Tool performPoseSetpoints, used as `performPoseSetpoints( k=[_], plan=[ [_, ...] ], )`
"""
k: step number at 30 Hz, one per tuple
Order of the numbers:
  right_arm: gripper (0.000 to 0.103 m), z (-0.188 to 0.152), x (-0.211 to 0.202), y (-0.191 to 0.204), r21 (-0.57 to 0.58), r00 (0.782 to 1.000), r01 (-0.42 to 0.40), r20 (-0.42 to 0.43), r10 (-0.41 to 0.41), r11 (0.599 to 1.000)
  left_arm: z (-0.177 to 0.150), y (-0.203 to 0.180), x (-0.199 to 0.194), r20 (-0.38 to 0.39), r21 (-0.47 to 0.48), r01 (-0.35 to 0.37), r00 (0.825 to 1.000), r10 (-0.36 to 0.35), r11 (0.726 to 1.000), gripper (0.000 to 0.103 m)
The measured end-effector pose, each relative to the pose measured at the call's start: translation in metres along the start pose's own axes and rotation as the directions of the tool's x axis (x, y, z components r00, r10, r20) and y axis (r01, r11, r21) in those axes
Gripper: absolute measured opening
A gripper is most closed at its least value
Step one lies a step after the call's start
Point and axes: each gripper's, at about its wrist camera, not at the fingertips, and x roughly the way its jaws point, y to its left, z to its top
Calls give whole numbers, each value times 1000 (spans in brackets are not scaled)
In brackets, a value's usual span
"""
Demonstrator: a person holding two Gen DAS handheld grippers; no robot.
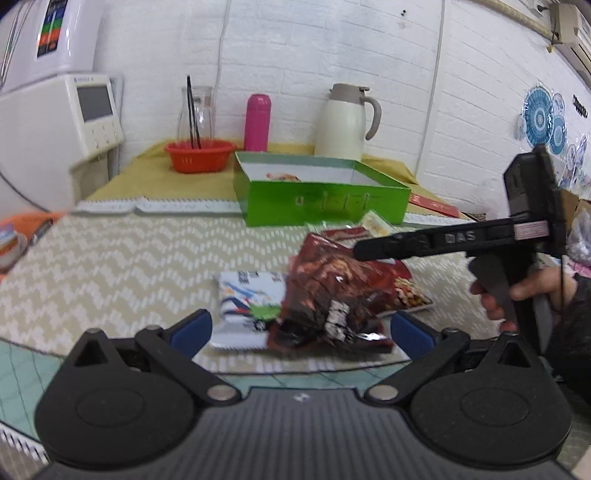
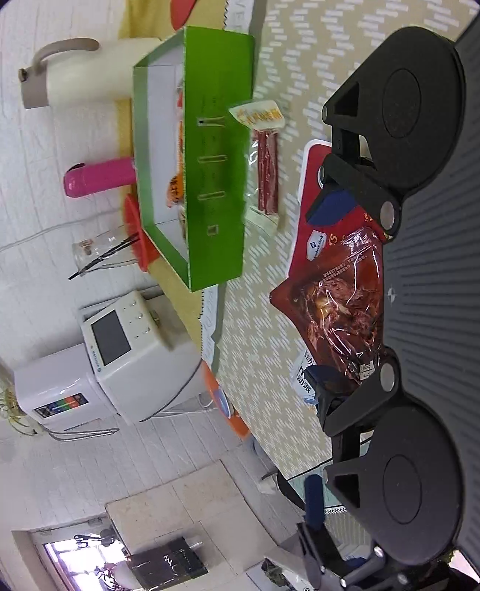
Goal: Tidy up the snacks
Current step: 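Grasp the brown jerky bag with both grippers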
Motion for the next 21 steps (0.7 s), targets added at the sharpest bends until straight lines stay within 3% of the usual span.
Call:
performPoseSetpoints(
  k=[2,5,8,10,12,13,14,15,17,21],
  plan=[
    [103,0,5,1,-20,1000,7,-22,-7,1000,-5,-3,0,-38,-53,61,997,-63,997,103],
    [103,-1,14,4,-56,999,11,-52,-14,998,-12,-9,12,-89,-88,87,992,-95,992,102],
    [103,-1,20,2,-67,998,-3,-70,-2,998,-15,-8,30,-129,-174,104,983,-127,979,95],
    [103,-1,22,2,-66,997,-29,-76,24,997,-17,-5,40,-117,-238,118,982,-149,964,78],
    [103,0,23,5,-77,996,-39,-80,32,996,-15,-8,44,-104,-229,77,989,-103,970,64],
    [95,0,22,7,-88,996,-40,-88,32,995,-14,-7,46,-99,-236,64,991,-90,970,60],
    [78,0,22,8,-98,995,-44,-92,35,994,-12,-6,48,-97,-246,60,991,-86,967,60],
    [71,0,22,8,-90,994,-60,-102,50,994,-12,-5,49,-93,-261,57,992,-84,964,59],
    [66,0,20,6,-60,992,-73,-112,66,995,-12,0,48,-81,-294,39,995,-65,955,57],
    [61,-4,13,-1,-1,987,-109,-117,109,994,-17,17,42,-57,-351,29,997,-53,936,31]
  ],
)
